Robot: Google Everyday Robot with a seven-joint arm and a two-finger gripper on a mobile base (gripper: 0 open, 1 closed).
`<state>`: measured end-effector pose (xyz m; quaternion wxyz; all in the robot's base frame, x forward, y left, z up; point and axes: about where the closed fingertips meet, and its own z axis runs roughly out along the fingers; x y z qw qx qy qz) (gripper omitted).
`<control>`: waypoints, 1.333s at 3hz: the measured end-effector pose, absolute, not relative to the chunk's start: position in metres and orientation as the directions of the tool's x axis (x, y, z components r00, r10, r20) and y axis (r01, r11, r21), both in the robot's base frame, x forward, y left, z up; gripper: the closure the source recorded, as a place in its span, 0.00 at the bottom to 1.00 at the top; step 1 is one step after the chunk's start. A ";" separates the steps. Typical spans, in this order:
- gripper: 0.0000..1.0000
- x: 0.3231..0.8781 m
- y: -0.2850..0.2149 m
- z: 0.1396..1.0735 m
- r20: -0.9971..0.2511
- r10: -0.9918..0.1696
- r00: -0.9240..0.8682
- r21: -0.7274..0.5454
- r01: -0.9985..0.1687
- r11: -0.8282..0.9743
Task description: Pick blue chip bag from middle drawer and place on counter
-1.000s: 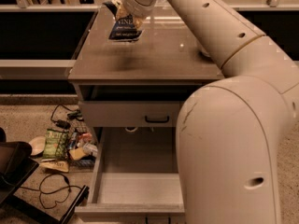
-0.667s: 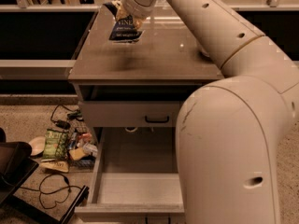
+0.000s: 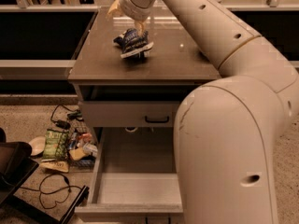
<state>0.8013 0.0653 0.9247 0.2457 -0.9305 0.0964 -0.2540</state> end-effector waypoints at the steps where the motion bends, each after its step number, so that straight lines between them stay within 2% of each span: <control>1: 0.00 0.801 0.066 0.923 0.424 -0.303 0.854 -0.505 -0.055 -0.861; 2: 0.00 0.801 0.066 0.923 0.424 -0.303 0.854 -0.505 -0.055 -0.861; 3: 0.00 0.806 0.047 0.948 0.403 -0.394 0.826 -0.545 -0.129 -0.829; 4: 0.00 0.802 0.011 1.014 0.427 -0.526 0.735 -0.591 -0.214 -0.778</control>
Offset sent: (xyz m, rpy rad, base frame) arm 0.0001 0.0009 -0.0015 -0.0007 0.0020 0.0012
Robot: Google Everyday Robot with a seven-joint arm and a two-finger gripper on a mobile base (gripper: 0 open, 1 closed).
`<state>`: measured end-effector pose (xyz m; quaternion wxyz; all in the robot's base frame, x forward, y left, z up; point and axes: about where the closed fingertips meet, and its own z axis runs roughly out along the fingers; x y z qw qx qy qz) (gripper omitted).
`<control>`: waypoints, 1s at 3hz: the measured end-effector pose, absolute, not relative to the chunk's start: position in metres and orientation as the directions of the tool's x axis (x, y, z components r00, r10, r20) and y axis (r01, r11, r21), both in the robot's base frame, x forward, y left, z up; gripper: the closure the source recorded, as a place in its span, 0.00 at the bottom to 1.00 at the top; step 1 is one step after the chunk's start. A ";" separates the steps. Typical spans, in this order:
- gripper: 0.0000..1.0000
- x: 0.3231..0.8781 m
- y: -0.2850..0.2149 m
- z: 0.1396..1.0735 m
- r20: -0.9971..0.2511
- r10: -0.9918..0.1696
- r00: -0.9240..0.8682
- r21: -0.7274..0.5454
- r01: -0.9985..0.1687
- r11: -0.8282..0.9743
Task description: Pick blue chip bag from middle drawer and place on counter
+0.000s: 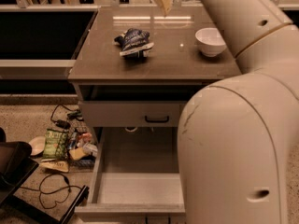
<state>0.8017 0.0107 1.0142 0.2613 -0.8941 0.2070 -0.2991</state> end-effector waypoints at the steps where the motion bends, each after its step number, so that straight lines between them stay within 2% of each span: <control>1: 0.00 0.783 -0.042 1.089 0.466 -0.666 0.583 -0.647 -0.289 -0.705; 2: 0.00 0.753 -0.111 1.145 0.491 -0.779 0.390 -0.697 -0.361 -0.620; 3: 0.00 0.714 -0.198 1.142 0.482 -0.862 0.157 -0.711 -0.506 -0.489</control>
Offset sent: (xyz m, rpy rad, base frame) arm -0.1267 -0.2207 0.1579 0.1923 -0.2557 -0.7981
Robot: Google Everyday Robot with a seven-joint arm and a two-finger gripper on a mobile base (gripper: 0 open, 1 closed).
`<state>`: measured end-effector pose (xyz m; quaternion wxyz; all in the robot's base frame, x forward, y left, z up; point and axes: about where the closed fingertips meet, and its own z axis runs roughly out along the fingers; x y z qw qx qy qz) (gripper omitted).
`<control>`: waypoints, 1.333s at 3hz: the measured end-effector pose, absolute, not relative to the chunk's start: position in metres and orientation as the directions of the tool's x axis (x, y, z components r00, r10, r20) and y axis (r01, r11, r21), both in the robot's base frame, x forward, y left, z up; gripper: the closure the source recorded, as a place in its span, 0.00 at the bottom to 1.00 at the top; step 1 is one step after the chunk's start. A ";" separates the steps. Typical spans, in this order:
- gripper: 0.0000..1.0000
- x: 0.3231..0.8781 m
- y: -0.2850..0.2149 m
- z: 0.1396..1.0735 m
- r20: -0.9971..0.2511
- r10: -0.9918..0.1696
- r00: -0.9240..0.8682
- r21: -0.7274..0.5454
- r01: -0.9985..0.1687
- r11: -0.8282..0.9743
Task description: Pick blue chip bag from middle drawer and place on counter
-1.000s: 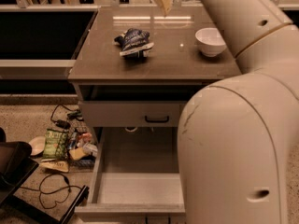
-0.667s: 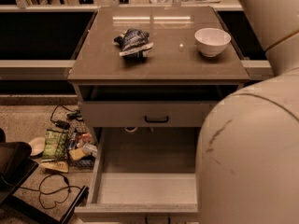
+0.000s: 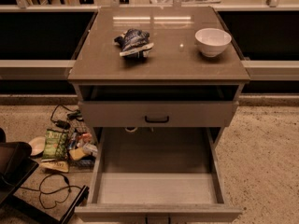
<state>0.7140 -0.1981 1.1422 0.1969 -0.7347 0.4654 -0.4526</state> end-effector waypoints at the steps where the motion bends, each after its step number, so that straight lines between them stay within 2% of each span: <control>1: 0.00 0.697 -0.239 1.119 0.424 -0.906 0.016 -0.726 -0.592 -0.350; 2: 0.00 0.670 -0.273 1.087 0.309 -0.941 -0.136 -0.773 -0.612 -0.166; 3: 0.00 0.631 -0.294 1.082 0.212 -0.953 -0.216 -0.849 -0.524 -0.070; 4: 0.00 0.604 -0.309 1.049 0.167 -0.952 -0.258 -0.905 -0.423 -0.044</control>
Offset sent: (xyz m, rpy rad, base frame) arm -0.0600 -0.0976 -0.0923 0.3034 0.0029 -0.4477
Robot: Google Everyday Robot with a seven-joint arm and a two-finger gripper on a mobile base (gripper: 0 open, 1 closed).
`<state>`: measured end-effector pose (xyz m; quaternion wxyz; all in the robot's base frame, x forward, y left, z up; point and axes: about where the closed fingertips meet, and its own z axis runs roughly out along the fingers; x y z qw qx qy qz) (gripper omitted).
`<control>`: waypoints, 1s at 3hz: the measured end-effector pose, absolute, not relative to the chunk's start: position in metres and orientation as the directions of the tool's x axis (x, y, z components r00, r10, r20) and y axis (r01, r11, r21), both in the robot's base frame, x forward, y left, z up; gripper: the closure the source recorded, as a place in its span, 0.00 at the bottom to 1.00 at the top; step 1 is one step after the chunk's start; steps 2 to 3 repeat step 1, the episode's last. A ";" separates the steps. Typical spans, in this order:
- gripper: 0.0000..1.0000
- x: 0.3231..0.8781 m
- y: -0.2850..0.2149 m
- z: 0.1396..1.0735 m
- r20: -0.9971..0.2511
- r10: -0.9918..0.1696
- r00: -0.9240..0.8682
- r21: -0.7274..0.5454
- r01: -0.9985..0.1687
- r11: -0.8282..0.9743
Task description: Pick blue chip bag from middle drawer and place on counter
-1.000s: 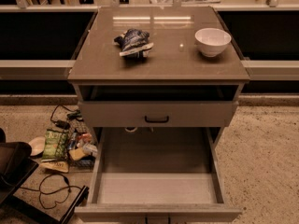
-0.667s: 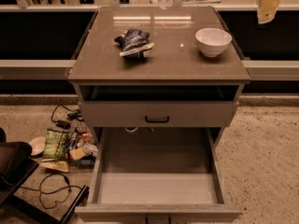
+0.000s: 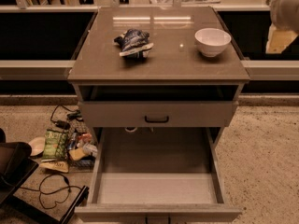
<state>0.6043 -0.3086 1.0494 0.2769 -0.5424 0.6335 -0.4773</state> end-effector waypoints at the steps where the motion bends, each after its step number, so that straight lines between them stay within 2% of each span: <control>1: 0.00 0.607 -0.303 1.041 0.145 -0.958 -0.249 -0.906 -0.423 -0.027; 3: 0.00 0.607 -0.303 1.041 0.145 -0.958 -0.249 -0.906 -0.423 -0.027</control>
Offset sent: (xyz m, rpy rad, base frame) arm 0.0000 0.0000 0.0000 0.0000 0.0000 0.0000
